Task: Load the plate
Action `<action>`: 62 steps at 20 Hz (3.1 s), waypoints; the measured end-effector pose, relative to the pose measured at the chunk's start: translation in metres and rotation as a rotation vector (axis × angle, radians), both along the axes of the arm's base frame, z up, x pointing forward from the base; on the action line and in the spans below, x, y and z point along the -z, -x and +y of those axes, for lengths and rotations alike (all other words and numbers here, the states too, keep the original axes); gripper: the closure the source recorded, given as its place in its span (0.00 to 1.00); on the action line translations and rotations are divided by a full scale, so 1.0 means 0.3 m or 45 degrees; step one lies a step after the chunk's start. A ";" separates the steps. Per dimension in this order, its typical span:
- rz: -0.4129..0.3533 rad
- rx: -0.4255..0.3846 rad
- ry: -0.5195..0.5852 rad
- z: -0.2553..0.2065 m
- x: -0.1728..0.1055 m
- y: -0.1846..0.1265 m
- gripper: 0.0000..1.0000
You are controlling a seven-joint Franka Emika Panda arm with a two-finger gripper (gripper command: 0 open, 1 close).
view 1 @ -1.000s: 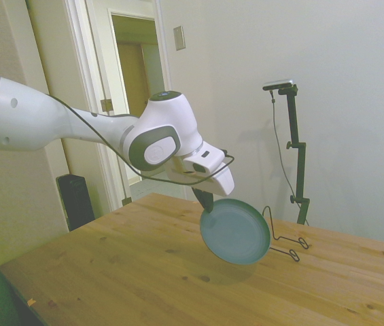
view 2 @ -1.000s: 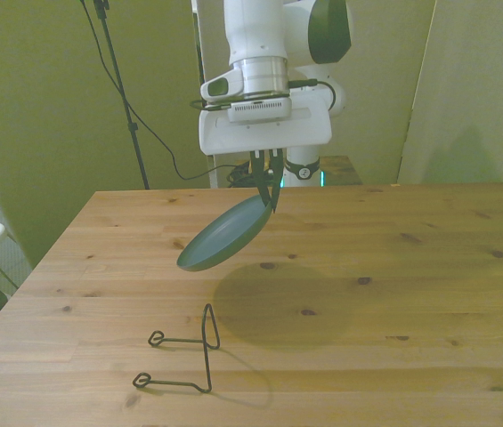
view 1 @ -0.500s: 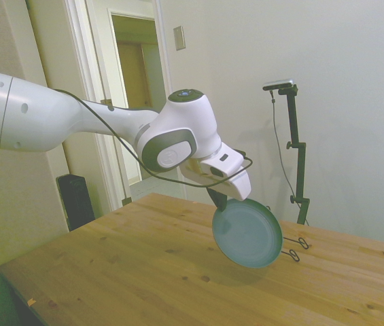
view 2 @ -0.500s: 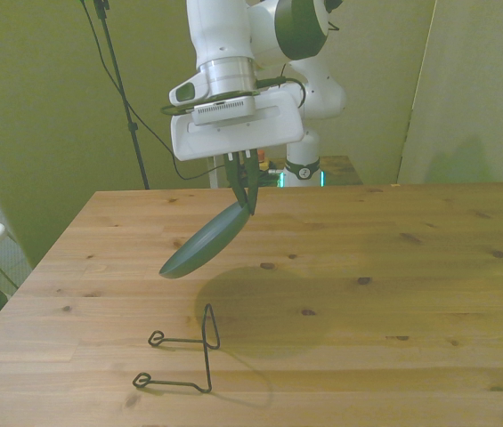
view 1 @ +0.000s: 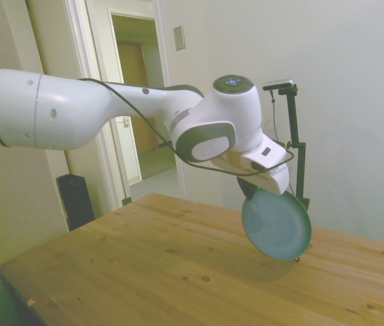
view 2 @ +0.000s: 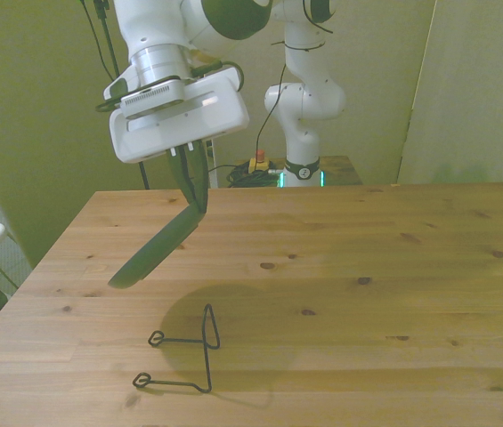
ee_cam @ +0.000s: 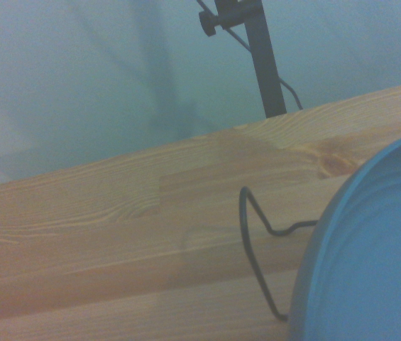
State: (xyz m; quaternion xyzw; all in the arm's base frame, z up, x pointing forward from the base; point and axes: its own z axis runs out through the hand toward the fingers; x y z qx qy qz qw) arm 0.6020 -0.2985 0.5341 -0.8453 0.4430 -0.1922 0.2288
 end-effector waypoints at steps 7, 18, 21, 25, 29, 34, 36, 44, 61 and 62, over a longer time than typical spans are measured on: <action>-0.031 -0.052 -0.055 -0.078 -0.020 -0.090 1.00; -0.095 -0.126 -0.162 -0.090 0.015 -0.204 1.00; -0.109 -0.153 -0.235 -0.077 0.019 -0.217 1.00; -0.105 -0.173 -0.314 -0.099 0.040 -0.214 1.00; -0.125 -0.179 -0.408 -0.144 0.063 -0.209 1.00; -0.166 -0.204 -0.464 -0.170 0.072 -0.235 1.00; -0.176 -0.218 -0.484 -0.169 0.087 -0.252 1.00; -0.182 -0.256 -0.523 -0.170 0.136 -0.293 1.00; -0.164 -0.284 -0.577 -0.139 0.213 -0.333 1.00; -0.164 -0.282 -0.577 -0.143 0.213 -0.331 1.00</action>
